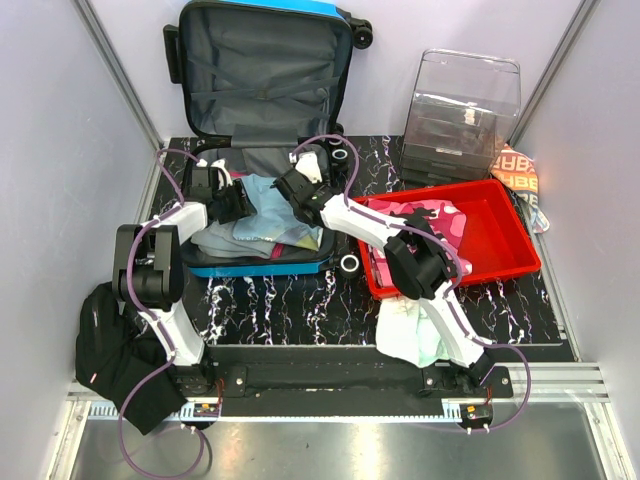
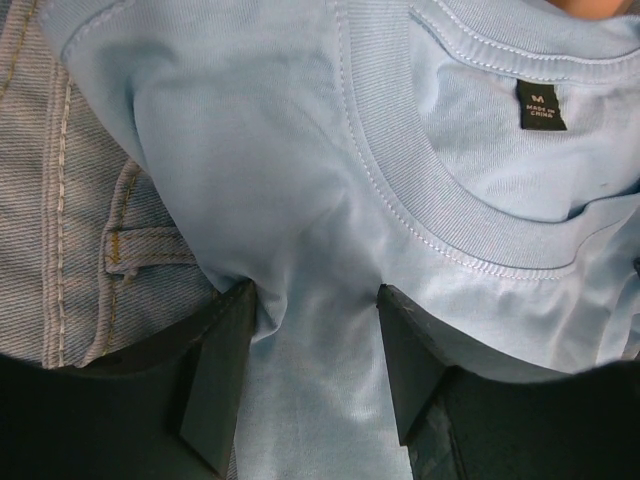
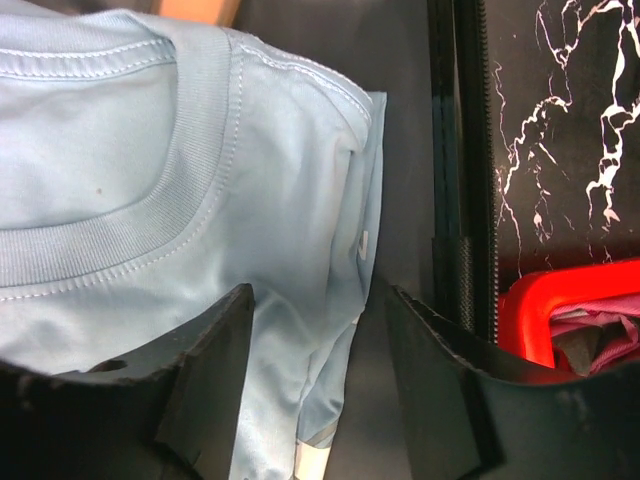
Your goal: Open, take out, and arrange the luggage
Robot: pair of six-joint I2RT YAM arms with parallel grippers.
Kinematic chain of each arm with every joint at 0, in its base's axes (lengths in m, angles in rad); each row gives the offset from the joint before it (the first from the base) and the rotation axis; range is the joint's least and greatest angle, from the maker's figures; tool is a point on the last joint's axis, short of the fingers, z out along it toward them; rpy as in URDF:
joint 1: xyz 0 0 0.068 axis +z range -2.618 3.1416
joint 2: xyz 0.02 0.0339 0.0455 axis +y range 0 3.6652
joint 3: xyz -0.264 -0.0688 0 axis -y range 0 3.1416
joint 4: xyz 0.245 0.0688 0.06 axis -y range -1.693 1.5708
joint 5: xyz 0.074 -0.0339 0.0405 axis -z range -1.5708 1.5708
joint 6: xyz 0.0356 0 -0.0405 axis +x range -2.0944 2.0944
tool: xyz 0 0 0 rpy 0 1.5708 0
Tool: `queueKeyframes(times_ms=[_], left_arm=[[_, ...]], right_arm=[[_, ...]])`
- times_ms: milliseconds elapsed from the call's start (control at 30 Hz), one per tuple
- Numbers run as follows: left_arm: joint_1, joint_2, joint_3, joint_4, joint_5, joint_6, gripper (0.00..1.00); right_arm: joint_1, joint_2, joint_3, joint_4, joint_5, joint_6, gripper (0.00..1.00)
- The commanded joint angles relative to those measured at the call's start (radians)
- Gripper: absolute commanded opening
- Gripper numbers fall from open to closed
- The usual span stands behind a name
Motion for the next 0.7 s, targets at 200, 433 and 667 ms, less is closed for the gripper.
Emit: queueKeyframes(times_ms=[200, 433, 667], left_arm=[[-0.005, -0.035, -0.003, 0.077, 0.036, -0.008, 0.54], [-0.006, -0.025, 0.006, 0.074, 0.045, -0.005, 0.53], [-0.006, -0.009, 0.011, 0.089, 0.103, -0.011, 0.46]], right_arm=[[-0.033, 0.076, 0.046, -0.101, -0.008, 0.037, 0.58], [-0.045, 0.166, 0.169, -0.143, -0.155, 0.037, 0.51], [-0.051, 0.159, 0.206, -0.133, -0.227, 0.025, 0.26]])
